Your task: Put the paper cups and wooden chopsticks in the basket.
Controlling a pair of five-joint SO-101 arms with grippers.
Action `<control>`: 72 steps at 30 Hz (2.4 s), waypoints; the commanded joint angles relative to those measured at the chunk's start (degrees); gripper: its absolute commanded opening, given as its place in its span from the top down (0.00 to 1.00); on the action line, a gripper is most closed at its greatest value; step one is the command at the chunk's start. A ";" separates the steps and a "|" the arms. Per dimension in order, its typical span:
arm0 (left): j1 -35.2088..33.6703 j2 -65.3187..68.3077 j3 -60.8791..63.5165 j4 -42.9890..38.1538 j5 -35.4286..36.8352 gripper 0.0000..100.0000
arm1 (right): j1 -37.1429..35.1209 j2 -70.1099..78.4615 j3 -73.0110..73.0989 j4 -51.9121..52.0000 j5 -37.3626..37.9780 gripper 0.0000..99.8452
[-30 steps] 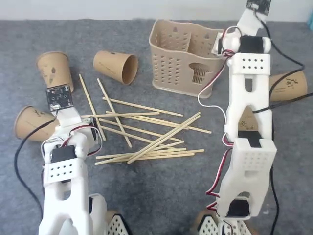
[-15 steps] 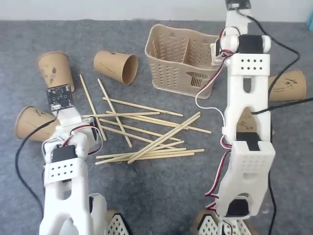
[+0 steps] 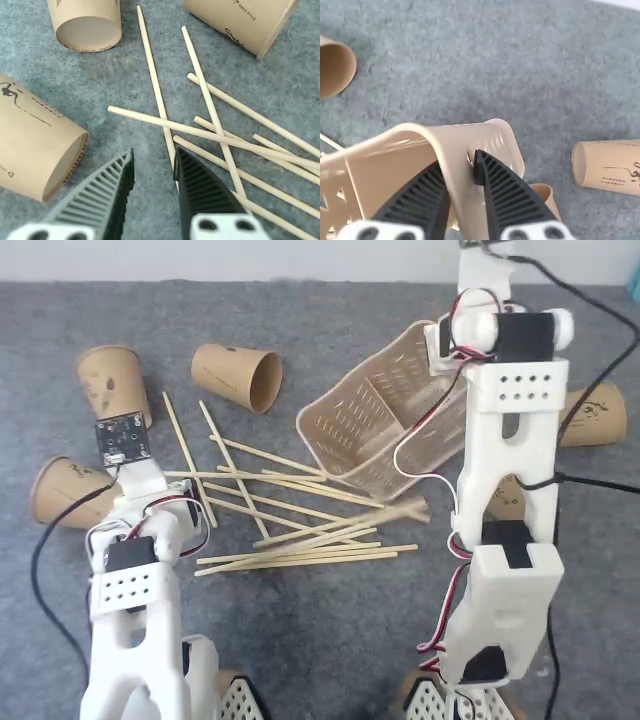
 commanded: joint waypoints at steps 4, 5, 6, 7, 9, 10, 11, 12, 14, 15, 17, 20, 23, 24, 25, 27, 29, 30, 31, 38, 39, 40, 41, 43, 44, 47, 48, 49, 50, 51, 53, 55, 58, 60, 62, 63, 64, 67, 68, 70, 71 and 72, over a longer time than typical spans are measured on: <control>-0.18 -0.18 0.31 -1.41 -0.35 0.87 | 2.86 2.77 -3.60 0.84 -6.33 0.99; -0.18 -0.18 0.31 -1.41 -0.35 0.87 | 4.00 3.47 -3.60 0.57 -8.35 0.99; -0.18 -0.18 0.31 -1.41 -0.35 0.87 | 5.05 4.18 -3.60 0.40 -10.37 0.99; -0.18 -0.18 0.31 -1.41 -0.35 0.87 | 6.02 4.79 -3.60 0.13 -11.69 0.99; -0.18 -0.18 0.31 -1.41 -0.35 0.87 | 7.16 6.29 -3.60 -0.04 -12.31 0.99; -0.18 -0.18 0.31 -1.41 -0.35 0.87 | 7.43 7.08 -3.60 -0.04 -12.31 0.99; -0.09 -0.09 0.31 -1.41 -0.35 0.87 | 7.52 7.96 -3.60 -0.04 -12.13 0.99; -0.09 -0.09 0.31 -1.41 -0.35 0.87 | 7.60 8.92 -3.60 0.04 -11.69 0.99; -0.09 0.09 0.40 -2.37 -0.35 0.87 | 7.60 11.30 -3.60 0.31 -11.60 0.99; -0.09 0.09 0.40 -2.64 -0.35 0.87 | 7.60 12.44 -3.60 0.31 -11.60 0.99; -0.09 0.09 0.57 -2.73 -0.35 0.87 | 7.60 14.81 -3.60 0.31 -11.69 0.99; -0.09 0.00 0.84 -2.90 -0.35 0.87 | 7.60 16.84 -3.69 0.31 -11.69 0.92; -0.09 0.00 0.84 -2.99 -0.35 0.87 | 7.25 16.84 -3.87 0.22 -11.78 0.84; -0.09 0.00 0.84 -2.99 -0.35 0.87 | 7.16 16.84 -4.57 0.22 -12.57 0.83; -0.09 0.00 0.84 -2.99 -0.35 0.87 | 7.16 16.75 -5.63 0.31 -13.71 0.83; -0.09 0.00 0.84 -2.99 -0.35 0.87 | 7.16 16.48 -6.95 0.40 -15.03 0.85; -0.09 0.00 0.84 -2.99 -0.35 0.87 | 6.90 16.40 -6.95 0.40 -15.65 0.90; -0.09 0.00 0.84 -2.99 -0.35 0.87 | 6.37 16.48 -6.95 0.84 -15.65 0.93; -0.09 0.00 0.84 -2.99 -0.35 0.87 | 5.85 16.75 -6.86 1.27 -15.65 0.97; -0.09 0.00 0.84 -2.99 -0.35 0.87 | 3.56 17.63 -2.73 2.07 -23.65 0.99; -0.09 0.00 0.84 -2.99 -0.35 0.87 | 3.12 17.80 -2.46 2.07 -24.18 0.99; -0.09 0.00 0.84 -2.99 -0.35 0.87 | 2.68 17.80 -2.11 2.07 -24.26 0.99; -0.09 0.00 0.84 -2.99 -0.35 0.87 | 2.24 17.80 -1.76 2.15 -24.62 0.99; -0.09 -0.09 0.84 -2.99 -0.35 0.87 | 1.36 17.54 -0.70 2.24 -24.70 0.99; -0.09 -0.09 0.84 -2.99 -0.35 0.87 | 0.84 17.36 -0.18 2.24 -24.70 0.99; -0.09 -0.09 0.84 -2.99 -0.35 0.87 | -0.75 17.27 1.58 2.24 -26.73 0.99; -0.09 -0.18 0.84 -2.99 -0.35 0.87 | -1.45 17.27 2.02 2.24 -27.43 0.99; -0.09 -0.18 0.84 -2.99 -0.35 0.87 | -2.15 17.27 2.29 2.24 -27.87 0.99; -0.09 -0.18 0.84 -2.99 -0.35 0.87 | -2.68 17.27 2.37 2.24 -28.04 0.99; -0.09 -0.18 0.84 -2.99 -0.35 0.87 | -2.86 17.27 2.29 2.24 -28.22 0.99; -0.09 -0.18 0.84 -2.99 -0.35 0.87 | -2.86 16.92 1.93 2.24 -28.31 0.99; -0.09 -0.26 0.84 -2.99 -0.35 0.87 | -2.77 15.16 2.29 2.33 -28.31 0.99; -0.09 -0.35 0.84 -2.99 -0.35 0.87 | -2.86 11.91 2.46 2.42 -27.25 0.98; -0.09 -0.35 0.84 -2.99 -0.35 0.87 | -3.74 9.10 3.87 2.42 -24.88 0.91; -0.09 -0.35 0.84 -2.99 -0.35 0.87 | -4.53 6.29 5.71 2.42 -24.53 0.82; -0.09 -0.35 0.84 -2.99 -0.35 0.87 | -4.70 4.97 6.33 2.42 -24.18 0.78; -0.09 -0.35 0.84 -2.99 -0.35 0.87 | -4.97 3.65 6.86 2.42 -24.18 0.75; -0.18 -0.35 0.84 -2.99 -0.35 0.87 | -4.70 -0.66 7.03 2.42 -24.00 0.73; -0.18 -0.35 0.84 -2.99 -0.35 0.87 | -4.70 -2.42 7.30 2.42 -23.56 0.73; -0.18 -0.35 0.84 -2.99 -0.35 0.87 | -4.53 -6.46 9.23 2.42 -21.80 0.73; -0.18 -0.35 0.84 -2.99 -0.35 0.87 | -4.44 -8.66 10.81 2.42 -21.54 0.73; -0.18 -0.35 0.84 -2.99 -0.35 0.87 | -4.44 -11.12 12.57 2.42 -21.27 0.73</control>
